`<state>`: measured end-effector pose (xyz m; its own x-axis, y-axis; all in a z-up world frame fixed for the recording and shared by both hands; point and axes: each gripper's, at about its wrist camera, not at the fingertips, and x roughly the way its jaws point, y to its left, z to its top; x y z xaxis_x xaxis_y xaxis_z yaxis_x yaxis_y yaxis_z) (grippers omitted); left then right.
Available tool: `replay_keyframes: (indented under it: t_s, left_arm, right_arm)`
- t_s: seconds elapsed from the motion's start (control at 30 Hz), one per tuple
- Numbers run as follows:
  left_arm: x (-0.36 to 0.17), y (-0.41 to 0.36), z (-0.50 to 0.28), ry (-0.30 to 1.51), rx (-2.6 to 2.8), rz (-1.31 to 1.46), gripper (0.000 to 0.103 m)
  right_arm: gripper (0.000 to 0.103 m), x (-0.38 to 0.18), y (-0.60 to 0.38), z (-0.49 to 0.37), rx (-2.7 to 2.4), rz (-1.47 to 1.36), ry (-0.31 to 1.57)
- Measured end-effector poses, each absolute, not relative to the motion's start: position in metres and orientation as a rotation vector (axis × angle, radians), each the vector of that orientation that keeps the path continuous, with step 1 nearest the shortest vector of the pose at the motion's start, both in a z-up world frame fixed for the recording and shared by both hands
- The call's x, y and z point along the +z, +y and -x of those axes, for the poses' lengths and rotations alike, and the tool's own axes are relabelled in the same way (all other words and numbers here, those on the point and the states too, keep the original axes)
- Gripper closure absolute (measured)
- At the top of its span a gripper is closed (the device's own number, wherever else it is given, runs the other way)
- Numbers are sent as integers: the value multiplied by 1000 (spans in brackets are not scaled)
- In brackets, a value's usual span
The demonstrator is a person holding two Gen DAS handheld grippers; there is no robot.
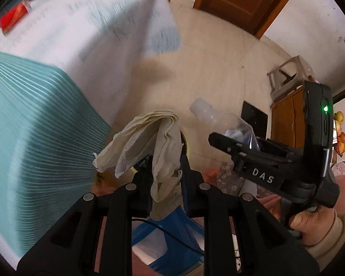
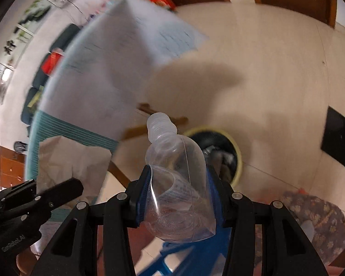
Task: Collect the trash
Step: 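Carry the tissue and bottle over the trash bin with both grippers, then open both grippers to drop the tissue and bottle into the bin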
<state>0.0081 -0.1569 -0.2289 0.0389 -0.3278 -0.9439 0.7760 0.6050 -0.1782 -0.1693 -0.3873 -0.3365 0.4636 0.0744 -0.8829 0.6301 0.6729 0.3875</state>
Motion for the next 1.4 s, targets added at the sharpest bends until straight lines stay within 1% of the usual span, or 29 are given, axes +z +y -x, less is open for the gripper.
replay_keyframes:
  t_s: [0.17,0.33,0.5,0.67,0.8,0.83,0.87,0.93,1.0,1.03,1.17,1.4]
  left_arm:
    - [-293,-182,-6,1357,-844,-441,87]
    - [-348,-201,-21,1424,-808,-467,86]
    - [-391,-210,-43,1495,-776,-466,86]
    - [-415,-217,-63,1515,-746,-454,85]
    - [-430,-219,-77,1518,-734,-455,78]
    - [-434,-221,-79,1518,-727,-457,76]
    - [-435,-221,-81,1515,-719,-460,72]
    - [-436,-219,-87,1512,-694,-465,63]
    - [-437,-216,-92,1519,-685,-448,47]
    - [-438,-214,-95,1521,-679,-441,41]
    - [-442,-214,-99,1522,-673,-434,40]
    - [-430,-211,-91,1516,-671,-442,40]
  right_arm:
    - [57,-378,-395,161,-366,-766,1119]
    - [56,-418,-404,140,-356,-770,1176]
    - [55,-451,-418,127,-355,-821,1210]
    - [55,-473,-425,114,-361,-870,1231]
    - [52,-483,-427,101,-354,-895,1240]
    - [44,-485,-428,98,-356,-898,1244]
    - [43,-485,-431,97,-364,-898,1246]
    - [43,-488,-435,98,-377,-917,1247]
    - [42,-489,-437,97,-391,-939,1240]
    - [41,-490,-438,95,-394,-941,1239]
    - [41,-491,-436,93,-399,-918,1241]
    - [40,-485,-435,95,-406,-897,1256]
